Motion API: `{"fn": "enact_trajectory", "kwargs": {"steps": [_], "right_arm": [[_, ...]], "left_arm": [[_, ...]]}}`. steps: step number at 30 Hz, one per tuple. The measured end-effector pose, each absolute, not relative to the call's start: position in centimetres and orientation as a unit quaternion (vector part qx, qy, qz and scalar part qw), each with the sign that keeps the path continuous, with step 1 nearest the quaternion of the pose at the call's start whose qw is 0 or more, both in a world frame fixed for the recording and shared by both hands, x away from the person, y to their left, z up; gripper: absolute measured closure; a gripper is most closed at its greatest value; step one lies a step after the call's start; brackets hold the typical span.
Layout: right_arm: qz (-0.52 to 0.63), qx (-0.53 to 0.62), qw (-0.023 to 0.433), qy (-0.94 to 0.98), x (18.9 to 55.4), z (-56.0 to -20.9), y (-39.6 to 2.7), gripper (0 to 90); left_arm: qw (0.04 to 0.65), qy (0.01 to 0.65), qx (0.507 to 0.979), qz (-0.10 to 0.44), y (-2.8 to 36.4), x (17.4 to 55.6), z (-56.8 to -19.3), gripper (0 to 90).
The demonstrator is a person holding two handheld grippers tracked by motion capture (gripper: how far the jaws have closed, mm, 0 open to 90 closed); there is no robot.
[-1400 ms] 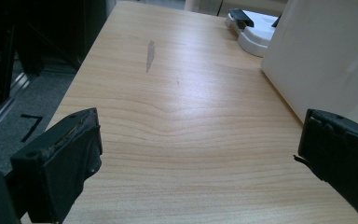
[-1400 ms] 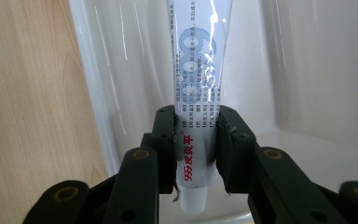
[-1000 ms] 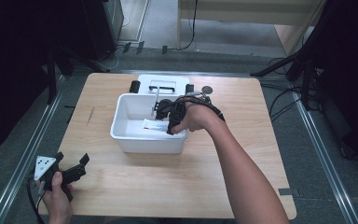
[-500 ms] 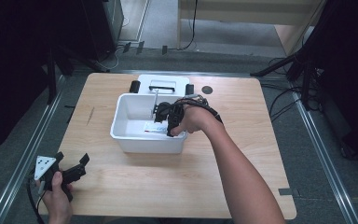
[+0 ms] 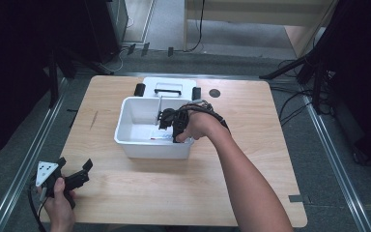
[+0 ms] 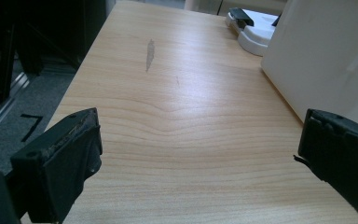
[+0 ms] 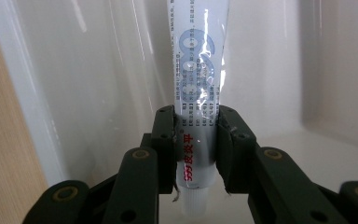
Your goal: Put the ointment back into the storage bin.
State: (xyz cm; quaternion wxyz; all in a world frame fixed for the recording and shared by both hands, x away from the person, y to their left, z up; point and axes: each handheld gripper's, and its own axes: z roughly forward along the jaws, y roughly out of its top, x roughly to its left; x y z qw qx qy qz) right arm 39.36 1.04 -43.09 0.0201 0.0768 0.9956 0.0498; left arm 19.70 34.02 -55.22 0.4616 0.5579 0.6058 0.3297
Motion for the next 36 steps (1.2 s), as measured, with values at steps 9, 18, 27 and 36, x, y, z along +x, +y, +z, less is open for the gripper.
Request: {"fn": "enact_trajectory", "kwargs": {"steps": [9,18,27,36], "right_arm": [[0.039,0.078,0.014,0.996,39.53,-43.60,1.16,71.7],[0.035,0.081,0.009,0.996,39.76,-43.86,1.19,71.6],[0.030,0.083,0.005,0.996,39.93,-43.98,1.08,71.6],[0.029,0.085,0.003,0.996,39.94,-43.95,1.06,71.6]], "left_arm": [[0.461,0.605,0.559,0.330,34.04,19.71,-55.22,0.0],[0.460,0.605,0.560,0.330,34.04,19.71,-55.22,0.0],[0.461,0.605,0.560,0.329,34.04,19.72,-55.22,0.0],[0.462,0.605,0.559,0.329,34.03,19.75,-55.22,0.0]]}}
